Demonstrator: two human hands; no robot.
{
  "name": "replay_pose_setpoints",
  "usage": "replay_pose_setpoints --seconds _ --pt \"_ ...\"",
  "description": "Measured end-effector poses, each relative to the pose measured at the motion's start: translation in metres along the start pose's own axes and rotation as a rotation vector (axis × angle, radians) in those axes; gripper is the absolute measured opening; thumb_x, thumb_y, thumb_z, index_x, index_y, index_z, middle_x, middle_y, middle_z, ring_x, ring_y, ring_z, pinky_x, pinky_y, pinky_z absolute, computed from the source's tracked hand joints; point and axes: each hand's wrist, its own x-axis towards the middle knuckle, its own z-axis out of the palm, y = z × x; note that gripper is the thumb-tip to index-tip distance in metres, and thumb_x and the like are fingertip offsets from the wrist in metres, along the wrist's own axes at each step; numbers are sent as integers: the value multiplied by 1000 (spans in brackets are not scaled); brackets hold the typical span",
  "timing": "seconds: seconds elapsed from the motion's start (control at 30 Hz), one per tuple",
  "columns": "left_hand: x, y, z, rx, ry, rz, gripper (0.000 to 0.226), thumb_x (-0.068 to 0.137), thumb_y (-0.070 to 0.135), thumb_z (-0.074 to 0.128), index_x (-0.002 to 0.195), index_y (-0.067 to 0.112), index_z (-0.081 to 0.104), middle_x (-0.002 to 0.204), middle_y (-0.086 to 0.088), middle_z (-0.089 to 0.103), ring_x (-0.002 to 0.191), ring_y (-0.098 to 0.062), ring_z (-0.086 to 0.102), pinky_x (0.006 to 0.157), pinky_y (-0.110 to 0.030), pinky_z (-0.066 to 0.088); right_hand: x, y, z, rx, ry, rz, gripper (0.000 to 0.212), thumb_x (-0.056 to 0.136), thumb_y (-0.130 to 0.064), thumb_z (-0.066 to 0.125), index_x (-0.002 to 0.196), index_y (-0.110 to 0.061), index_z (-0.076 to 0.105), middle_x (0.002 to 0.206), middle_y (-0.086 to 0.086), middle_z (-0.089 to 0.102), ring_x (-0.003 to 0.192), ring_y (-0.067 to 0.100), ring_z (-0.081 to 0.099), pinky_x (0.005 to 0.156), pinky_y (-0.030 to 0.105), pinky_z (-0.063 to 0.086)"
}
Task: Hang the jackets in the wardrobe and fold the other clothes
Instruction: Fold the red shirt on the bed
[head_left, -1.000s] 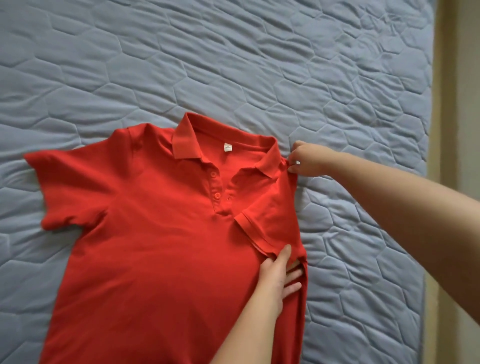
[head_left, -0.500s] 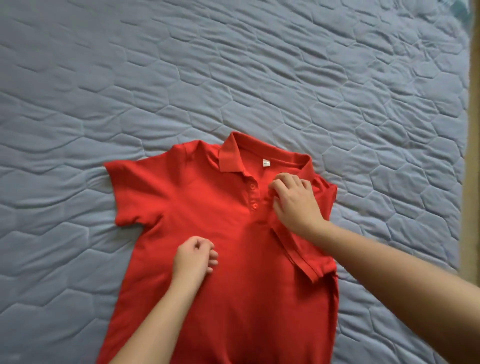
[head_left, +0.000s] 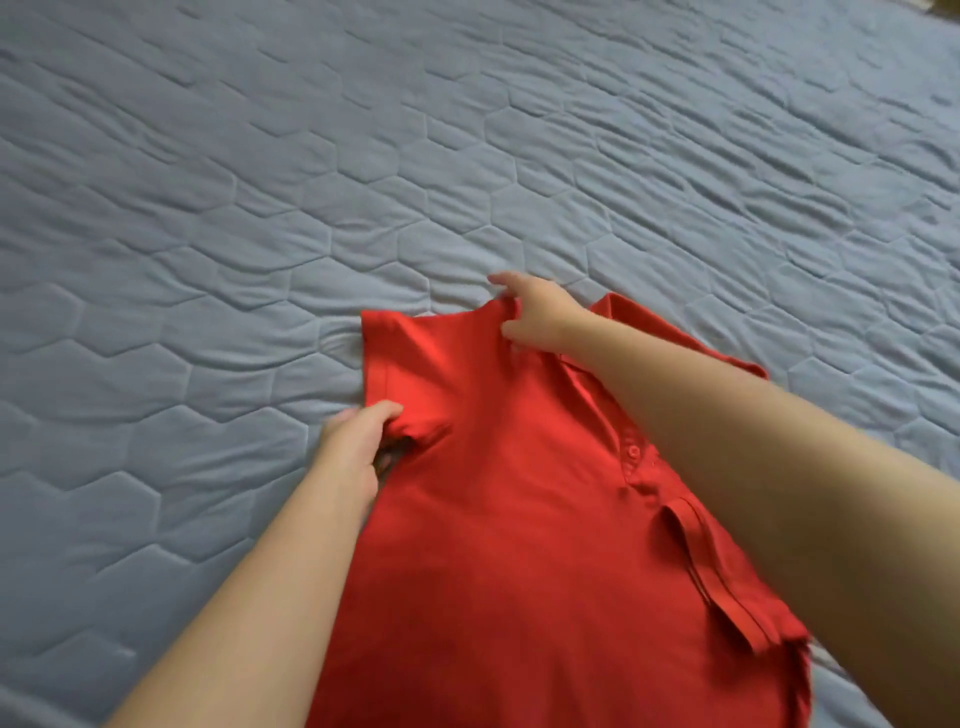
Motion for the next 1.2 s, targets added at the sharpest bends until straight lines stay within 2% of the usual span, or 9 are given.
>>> replay_pose_setpoints --seconds 0.1,0.17,0.23,0.37,0.5,0.63,0.83,1.07,1.2 --pt "-17 3 -2 335 -15 594 31 80 -6 60 108 7 65 95 -1 63 85 -17 58 76 -22 45 2 -8 -15 -62 -22 -78 38 74 3 54 108 -8 69 100 12 69 83 24 60 70 21 40" --pt "-37 -7 -12 688 -129 1090 37 74 -6 59 107 8 67 100 -4 62 93 -20 58 83 -26 44 -17 -2 -24 67 44 -176 29 68 12 51 86 0 70 82 12 64 76 23 55 68 27 38" --pt "-53 -21 -26 1021 -302 1290 35 69 8 58 100 18 69 98 0 61 95 -20 57 81 -35 44 -48 12 -31 169 -47 -164 33 68 19 46 78 -3 68 90 14 66 74 26 58 66 33 47" --pt "-59 -49 -41 982 -153 1110 15 78 21 55 87 22 67 89 7 61 85 -13 58 76 -29 44 -91 47 -30 426 10 158 47 75 20 38 73 -18 66 110 17 62 67 20 58 56 30 52" --pt "-44 -65 -25 680 12 321 16 89 21 57 77 15 66 82 -8 71 80 -28 67 76 -37 53 -85 50 -17 344 282 346 8 81 -9 56 82 -12 63 82 9 67 63 26 66 67 40 58" --pt "-41 -64 1 34 -182 -89 12 91 18 59 83 14 66 82 -7 70 70 -17 64 61 -27 52 -80 42 -8 568 -66 659 25 84 -35 70 86 -10 64 79 4 65 72 19 65 66 31 53" --pt "-25 -62 31 -346 -245 -57 17 95 7 52 107 9 64 95 -6 71 81 -15 67 83 -32 53 -39 15 -1 1029 -36 487 16 90 -3 60 79 -14 60 76 6 60 65 16 57 64 28 47" --pt "-2 -89 35 -328 -33 38 22 97 14 51 115 5 61 96 -10 69 89 -23 67 92 -45 52 7 13 37 604 87 533 20 94 -9 50 82 -19 62 62 -1 46 51 13 41 43 22 37" --pt "-16 -79 19 202 43 118 23 93 31 56 88 9 62 85 -16 69 75 -33 70 73 -50 57 -17 -2 42 493 257 431 38 87 -7 50 124 -9 57 109 10 63 100 25 59 92 32 46"
